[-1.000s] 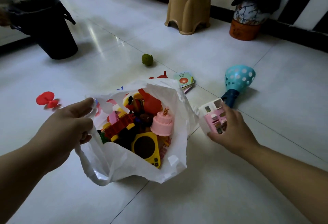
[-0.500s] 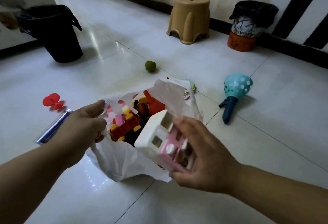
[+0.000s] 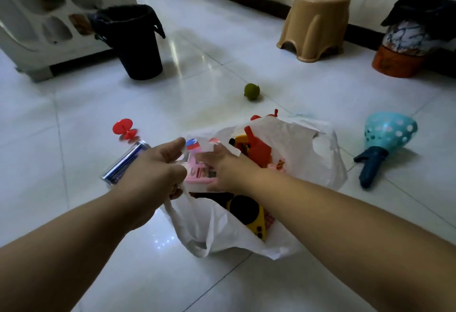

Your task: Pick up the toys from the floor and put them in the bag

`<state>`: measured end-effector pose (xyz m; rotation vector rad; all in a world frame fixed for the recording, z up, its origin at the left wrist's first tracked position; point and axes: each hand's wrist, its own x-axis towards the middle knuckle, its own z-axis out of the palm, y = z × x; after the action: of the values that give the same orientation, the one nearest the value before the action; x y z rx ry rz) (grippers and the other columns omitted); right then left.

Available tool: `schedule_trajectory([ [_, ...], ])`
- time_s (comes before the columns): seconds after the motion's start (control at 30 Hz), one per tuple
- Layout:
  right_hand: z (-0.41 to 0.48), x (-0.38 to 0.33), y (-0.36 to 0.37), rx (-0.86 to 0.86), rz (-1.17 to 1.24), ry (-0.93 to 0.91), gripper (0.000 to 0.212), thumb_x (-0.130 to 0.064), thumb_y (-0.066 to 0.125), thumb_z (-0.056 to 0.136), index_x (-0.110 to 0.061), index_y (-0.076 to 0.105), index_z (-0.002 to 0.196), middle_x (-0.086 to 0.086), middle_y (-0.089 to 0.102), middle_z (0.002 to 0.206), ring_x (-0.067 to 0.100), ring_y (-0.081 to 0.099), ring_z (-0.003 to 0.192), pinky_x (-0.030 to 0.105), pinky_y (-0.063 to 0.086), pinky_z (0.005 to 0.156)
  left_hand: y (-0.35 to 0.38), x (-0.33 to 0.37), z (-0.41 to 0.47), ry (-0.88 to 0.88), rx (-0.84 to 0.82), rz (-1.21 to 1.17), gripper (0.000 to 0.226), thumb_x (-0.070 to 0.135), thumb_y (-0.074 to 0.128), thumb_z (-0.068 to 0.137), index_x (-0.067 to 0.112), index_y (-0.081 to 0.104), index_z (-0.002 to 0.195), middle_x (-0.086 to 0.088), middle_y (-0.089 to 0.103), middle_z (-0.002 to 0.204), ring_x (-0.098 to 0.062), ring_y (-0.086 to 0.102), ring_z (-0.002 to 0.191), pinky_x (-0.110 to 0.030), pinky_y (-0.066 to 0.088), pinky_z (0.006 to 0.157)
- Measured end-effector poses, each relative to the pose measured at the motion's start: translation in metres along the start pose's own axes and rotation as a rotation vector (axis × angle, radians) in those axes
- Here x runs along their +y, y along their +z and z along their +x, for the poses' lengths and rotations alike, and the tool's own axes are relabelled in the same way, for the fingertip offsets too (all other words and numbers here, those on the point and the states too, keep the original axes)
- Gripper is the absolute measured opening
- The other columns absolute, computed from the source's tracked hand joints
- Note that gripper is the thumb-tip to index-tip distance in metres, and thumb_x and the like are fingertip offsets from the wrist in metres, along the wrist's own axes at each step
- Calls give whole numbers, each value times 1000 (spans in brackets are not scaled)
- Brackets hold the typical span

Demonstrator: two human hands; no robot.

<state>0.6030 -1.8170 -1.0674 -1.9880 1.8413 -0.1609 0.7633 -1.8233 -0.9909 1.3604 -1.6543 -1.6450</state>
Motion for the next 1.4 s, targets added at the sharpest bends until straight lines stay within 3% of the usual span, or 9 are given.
schedule_trajectory([
  [0.1,5,0,8,116,91,39,65,-38,62,88,-37,29,143,-1,30,151,27,28,138,37,28,111,-2,1,0,-1,15,-20,55,-22,32,76,24,60,84,2,60,77,-8,36,39,-27,26,49],
  [0.2,-17,7,8,203,-36,47,47,-33,56,93,-27,46,139,4,48,142,30,41,131,44,41,106,-5,-2,3,-2,26,6,59,-19,35,77,22,57,113,11,67,84,-8,44,44,-25,32,49],
  [0.27,-46,7,1,389,-123,-72,36,-23,65,87,-15,65,121,14,65,118,33,60,109,47,55,87,-5,-4,3,-3,22,50,66,-16,37,78,18,50,133,14,66,99,-5,47,45,-24,36,49],
  [0.43,-109,27,-26,787,-373,-282,23,-21,57,87,-9,74,96,13,71,110,32,63,110,46,51,95,2,-3,0,5,46,88,60,-16,37,78,37,59,90,24,62,64,-5,38,39,-28,36,54],
  [0.53,-128,50,-44,911,-440,-115,21,-16,64,82,-8,72,101,16,67,117,34,59,113,43,45,98,6,-2,-2,2,40,113,64,-14,40,79,35,57,117,20,67,83,-9,40,47,-26,40,54],
  [0.67,-148,96,-53,963,-165,267,38,-31,70,80,-7,68,109,17,64,121,34,58,112,36,41,94,8,-2,-3,-34,39,141,65,-12,41,81,18,46,138,-1,60,114,-16,44,59,-27,42,56],
  [0.8,-165,148,-39,859,17,544,46,-45,53,86,-9,66,112,11,63,123,28,54,116,35,41,97,13,2,-2,-24,48,73,63,-19,36,80,18,51,129,4,65,67,-17,32,58,-28,29,55],
  [1.0,-156,224,8,404,109,912,60,-48,55,88,-16,46,138,10,45,143,32,45,127,42,41,100,16,0,16,-20,118,-19,66,-20,35,81,10,45,139,-5,56,122,-21,27,63,-32,25,59],
  [1.4,-109,311,47,117,231,1097,86,-49,59,88,-23,8,152,19,-11,158,42,5,145,49,14,117,23,-6,38,-79,147,-53,70,-20,36,78,14,45,138,-2,54,132,-13,28,48,-24,30,44],
])
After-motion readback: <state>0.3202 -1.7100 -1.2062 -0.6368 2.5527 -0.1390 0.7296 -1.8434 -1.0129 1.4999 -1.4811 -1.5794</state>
